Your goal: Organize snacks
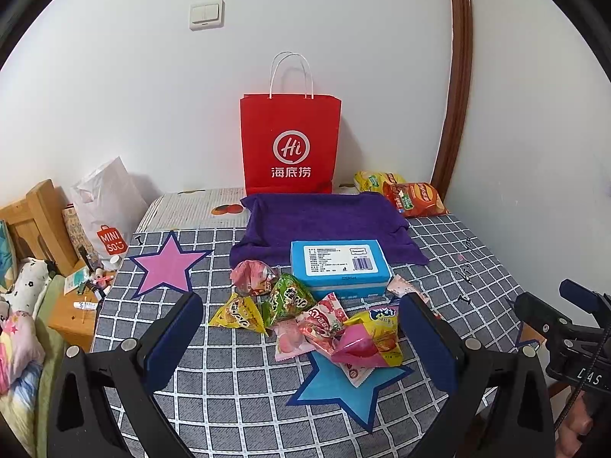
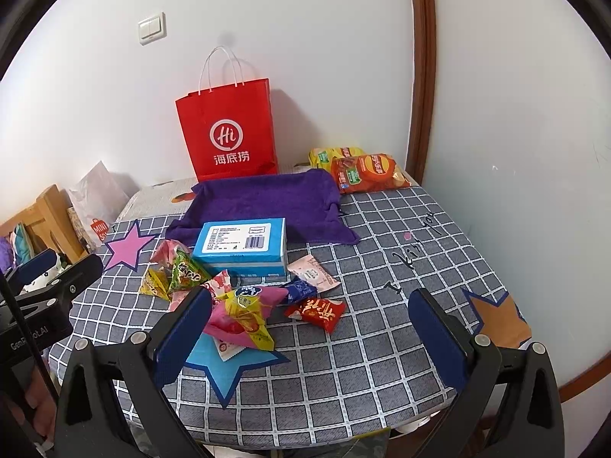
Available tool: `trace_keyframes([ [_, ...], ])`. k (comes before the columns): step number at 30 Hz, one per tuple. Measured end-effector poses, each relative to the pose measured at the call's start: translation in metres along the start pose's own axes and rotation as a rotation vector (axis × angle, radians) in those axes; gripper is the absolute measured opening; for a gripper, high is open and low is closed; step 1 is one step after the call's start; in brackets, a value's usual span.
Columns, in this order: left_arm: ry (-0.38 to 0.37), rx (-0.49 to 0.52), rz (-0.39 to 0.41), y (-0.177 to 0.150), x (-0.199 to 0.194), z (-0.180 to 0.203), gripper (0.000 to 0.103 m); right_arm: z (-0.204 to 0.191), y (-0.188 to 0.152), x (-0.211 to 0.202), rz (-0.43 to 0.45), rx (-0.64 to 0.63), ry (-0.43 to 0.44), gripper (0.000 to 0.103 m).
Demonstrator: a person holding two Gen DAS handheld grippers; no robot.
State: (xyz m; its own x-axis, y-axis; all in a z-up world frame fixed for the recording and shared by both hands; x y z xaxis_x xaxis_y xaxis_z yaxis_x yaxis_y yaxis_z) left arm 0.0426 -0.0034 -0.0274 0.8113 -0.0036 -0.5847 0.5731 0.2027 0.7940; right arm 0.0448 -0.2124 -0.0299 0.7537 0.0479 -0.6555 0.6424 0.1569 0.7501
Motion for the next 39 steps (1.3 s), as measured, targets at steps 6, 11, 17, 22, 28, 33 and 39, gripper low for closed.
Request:
trace_keyframes([
  [6, 0.001, -0.001, 0.000, 0.0004, 0.0002, -0.0009, 0.103, -0.0014, -0.0001, -0.0015, 0.004, -0.003, -0.001, 0.102],
  [11, -0.002, -0.002, 0.001, 0.0005, -0.0005, -0.0015, 0.103, -0.0008, -0.0005, -0.0023, 0.007, 0.001, 0.002, 0.102],
  [17, -0.002, -0.001, 0.002, 0.0010, -0.0018, -0.0007, 0.103, -0.0005, -0.0002, -0.0030, 0.009, 0.001, 0.003, 0.102],
  [22, -0.003, -0.002, 0.004, 0.0016, -0.0023, 0.0001, 0.103, -0.0008, 0.0007, -0.0032, 0.009, -0.001, 0.004, 0.102],
  [28, -0.004, -0.002, 0.003, 0.0017, -0.0022, -0.0002, 0.103, -0.0010, 0.0015, -0.0034, 0.010, 0.000, 0.005, 0.102],
  [33, -0.002, -0.004, 0.003, 0.0014, -0.0030, 0.0004, 0.103, -0.0008, 0.0015, -0.0036, 0.010, -0.002, 0.005, 0.102],
  [39, -0.005, -0.003, 0.003, 0.0016, -0.0028, 0.0002, 0.103, -0.0016, 0.0007, -0.0039, 0.010, -0.001, 0.006, 0.102],
])
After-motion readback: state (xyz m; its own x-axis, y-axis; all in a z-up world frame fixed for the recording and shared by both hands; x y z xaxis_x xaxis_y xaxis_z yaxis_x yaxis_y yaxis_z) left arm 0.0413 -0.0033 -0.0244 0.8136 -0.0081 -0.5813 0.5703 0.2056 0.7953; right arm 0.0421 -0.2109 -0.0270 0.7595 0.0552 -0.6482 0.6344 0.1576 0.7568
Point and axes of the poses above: each gripper's, at about its wrist camera, not at the fingertips, and x roughly the way its jaws point, z to its right, y to its top, the point moved 6 cm from there along x, roughly the way its jaws point, and after that the axes turned 10 degrees about -x, right-handed, at the moved point
